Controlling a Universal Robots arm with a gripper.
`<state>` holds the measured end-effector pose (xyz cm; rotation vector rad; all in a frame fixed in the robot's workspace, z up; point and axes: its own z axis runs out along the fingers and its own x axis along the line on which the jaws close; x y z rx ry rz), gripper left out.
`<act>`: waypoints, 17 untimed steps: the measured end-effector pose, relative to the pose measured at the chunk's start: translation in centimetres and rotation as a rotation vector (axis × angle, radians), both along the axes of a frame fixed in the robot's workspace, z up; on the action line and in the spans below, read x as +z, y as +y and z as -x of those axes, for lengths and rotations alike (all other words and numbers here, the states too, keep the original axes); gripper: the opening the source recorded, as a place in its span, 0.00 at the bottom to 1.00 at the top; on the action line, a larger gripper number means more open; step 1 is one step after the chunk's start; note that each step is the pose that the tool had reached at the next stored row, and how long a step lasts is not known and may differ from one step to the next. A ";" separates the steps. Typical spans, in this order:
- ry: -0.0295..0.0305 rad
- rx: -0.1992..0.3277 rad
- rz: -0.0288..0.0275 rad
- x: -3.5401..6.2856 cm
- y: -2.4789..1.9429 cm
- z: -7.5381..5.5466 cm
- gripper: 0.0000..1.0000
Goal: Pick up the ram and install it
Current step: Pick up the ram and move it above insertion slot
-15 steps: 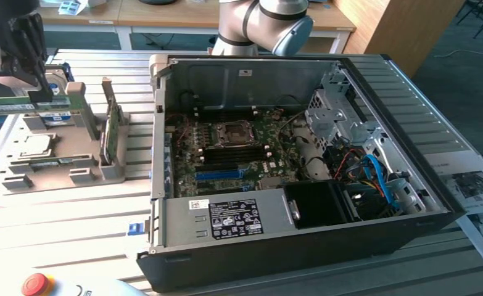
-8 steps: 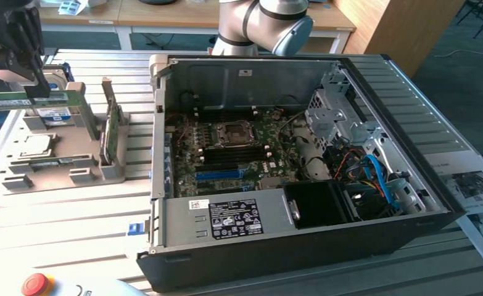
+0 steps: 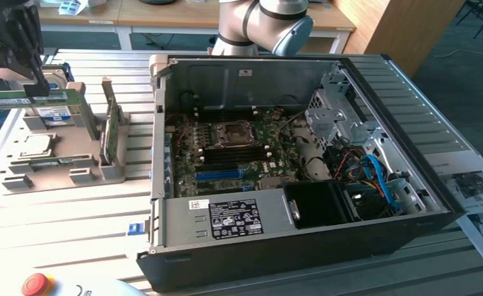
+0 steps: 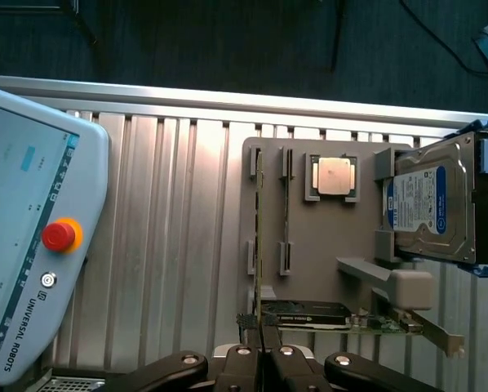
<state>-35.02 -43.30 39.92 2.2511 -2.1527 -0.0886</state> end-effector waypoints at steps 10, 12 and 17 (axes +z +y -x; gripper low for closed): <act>0.0000 0.000 -0.0001 -0.01 -0.17 -0.9 0.12; 0.0001 0.000 -0.0001 -0.01 -0.22 -1.1 0.12; 0.0007 0.000 -0.0001 -0.01 -0.36 -1.8 0.12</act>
